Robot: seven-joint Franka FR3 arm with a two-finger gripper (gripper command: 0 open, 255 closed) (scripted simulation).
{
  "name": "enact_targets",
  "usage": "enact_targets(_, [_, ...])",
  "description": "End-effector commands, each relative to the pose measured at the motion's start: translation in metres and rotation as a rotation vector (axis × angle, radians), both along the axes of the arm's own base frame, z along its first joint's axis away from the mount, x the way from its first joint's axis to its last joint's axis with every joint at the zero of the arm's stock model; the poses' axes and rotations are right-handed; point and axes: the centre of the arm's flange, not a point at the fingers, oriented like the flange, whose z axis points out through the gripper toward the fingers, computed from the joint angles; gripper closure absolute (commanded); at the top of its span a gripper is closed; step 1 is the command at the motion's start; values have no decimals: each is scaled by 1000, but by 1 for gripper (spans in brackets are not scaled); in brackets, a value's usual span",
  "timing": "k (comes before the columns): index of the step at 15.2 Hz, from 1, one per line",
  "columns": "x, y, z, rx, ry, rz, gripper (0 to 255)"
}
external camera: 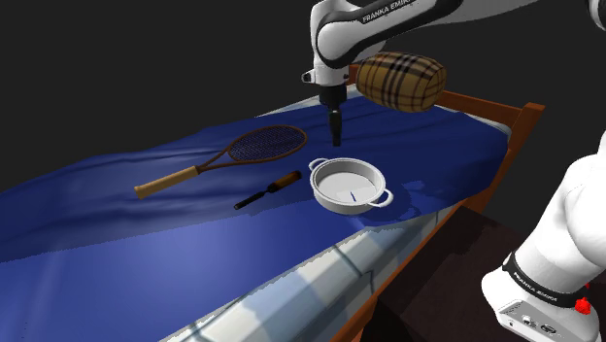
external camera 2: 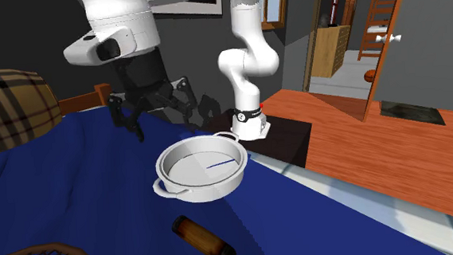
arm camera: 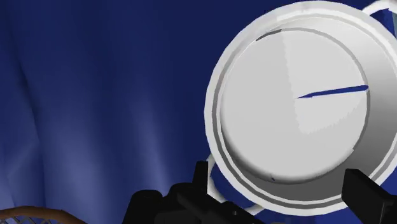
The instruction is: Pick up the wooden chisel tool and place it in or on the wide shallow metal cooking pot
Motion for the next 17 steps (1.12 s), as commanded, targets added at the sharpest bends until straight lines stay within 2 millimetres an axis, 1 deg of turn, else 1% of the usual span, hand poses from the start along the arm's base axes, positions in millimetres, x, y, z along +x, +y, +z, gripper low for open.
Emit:
enact_targets(1, [16, 18, -11, 8, 1, 72, 0])
enact_targets(5, [45, 59, -31, 22, 4, 210, 0])
enact_targets(9, [67, 104, -50, 36, 7, 349, 0])
enact_targets(13, [83, 152, -69, 50, 11, 487, 0])
enact_targets(17, [92, 202, -88, 64, 14, 625, 0])
